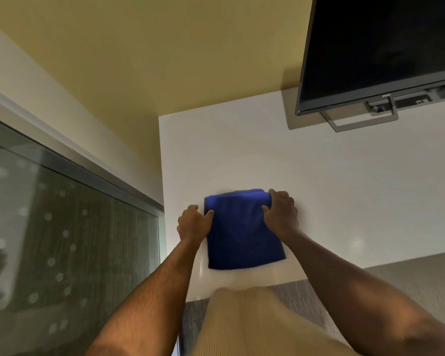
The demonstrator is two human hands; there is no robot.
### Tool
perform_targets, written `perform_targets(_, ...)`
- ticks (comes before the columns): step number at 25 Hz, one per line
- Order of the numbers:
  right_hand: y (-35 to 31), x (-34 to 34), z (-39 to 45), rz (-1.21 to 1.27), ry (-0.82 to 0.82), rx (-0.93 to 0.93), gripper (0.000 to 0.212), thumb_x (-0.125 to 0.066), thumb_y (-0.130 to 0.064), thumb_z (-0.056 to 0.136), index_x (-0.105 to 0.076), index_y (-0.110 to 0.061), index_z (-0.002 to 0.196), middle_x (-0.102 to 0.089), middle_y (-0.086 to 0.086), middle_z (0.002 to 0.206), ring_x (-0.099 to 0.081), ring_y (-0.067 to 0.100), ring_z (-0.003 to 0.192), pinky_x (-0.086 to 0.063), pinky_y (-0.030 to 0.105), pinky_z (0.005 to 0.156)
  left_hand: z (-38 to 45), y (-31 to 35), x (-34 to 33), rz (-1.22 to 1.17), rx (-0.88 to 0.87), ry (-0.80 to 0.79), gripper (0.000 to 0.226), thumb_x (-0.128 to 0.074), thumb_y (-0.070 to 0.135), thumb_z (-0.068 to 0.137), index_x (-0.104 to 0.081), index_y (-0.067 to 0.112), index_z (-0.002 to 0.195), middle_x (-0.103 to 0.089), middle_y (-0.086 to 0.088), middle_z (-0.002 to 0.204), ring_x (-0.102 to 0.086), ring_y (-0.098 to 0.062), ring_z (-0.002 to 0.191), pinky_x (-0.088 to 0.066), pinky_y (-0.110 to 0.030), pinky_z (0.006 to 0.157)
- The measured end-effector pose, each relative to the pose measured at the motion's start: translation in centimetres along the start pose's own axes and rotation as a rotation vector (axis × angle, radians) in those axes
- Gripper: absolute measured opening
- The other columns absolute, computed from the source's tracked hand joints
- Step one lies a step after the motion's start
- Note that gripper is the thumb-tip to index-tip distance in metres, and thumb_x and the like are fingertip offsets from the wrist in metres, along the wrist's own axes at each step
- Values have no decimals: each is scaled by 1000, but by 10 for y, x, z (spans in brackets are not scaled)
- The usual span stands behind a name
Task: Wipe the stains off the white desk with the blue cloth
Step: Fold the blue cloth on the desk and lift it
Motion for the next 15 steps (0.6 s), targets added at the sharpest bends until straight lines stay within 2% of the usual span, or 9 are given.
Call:
perform_targets(2,-1,2,8,-68,-36,69,48,-56,-22,90,-41,-14,136,-48,12,130,-45,31,119,-42,41,94,8,3,-1,-40,20,-58,55,-60,41,92,-48,8,134,-61,-14,130,-58,-32,117,-48,-47,100)
perform_targets(6,-8,4,22,-74,-119,161,25,-55,-11,84,-59,-13,108,-51,11,109,-53,29,96,-40,33,69,17,12,-6,-16,-30,-41,32,-63,34,90,-59,7,107,-68,-14,105,-61,-25,89,-53,-39,85)
perform_targets(8,-11,8,28,-23,-126,166,21,-57,-7,80,-63,-12,100,-51,9,105,-50,22,86,-38,29,65,16,16,-10,-6,-64,-12,25,-65,31,88,-59,8,98,-68,-13,96,-61,-25,85,-52,-38,80)
perform_targets(11,-14,12,34,42,-169,170,18,-60,-8,77,-59,-17,92,-53,3,96,-53,20,83,-36,22,61,17,17,-9,-66,-67,9,17,-63,26,89,-59,10,96,-67,-10,93,-62,-26,86,-51,-35,78)
perform_targets(13,-17,11,35,93,-217,143,23,-58,-10,77,-51,-23,93,-55,-1,91,-55,16,77,-34,19,53,20,14,-6,-123,-58,12,13,-63,22,89,-59,12,96,-65,-7,92,-63,-26,88,-52,-35,78)
perform_targets(15,-20,11,34,158,-214,105,31,-59,-12,78,-50,-24,106,-55,-3,93,-53,12,75,-35,19,53,20,12,-1,-167,-52,15,13,-65,20,88,-59,13,97,-65,-6,94,-63,-25,89,-53,-35,79)
Point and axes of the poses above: each hand's wrist, its own z-axis towards the middle knuckle, its own x-axis out of the back of the hand, y = z × x, the point moved 3 cm from there along z, towards the middle knuckle
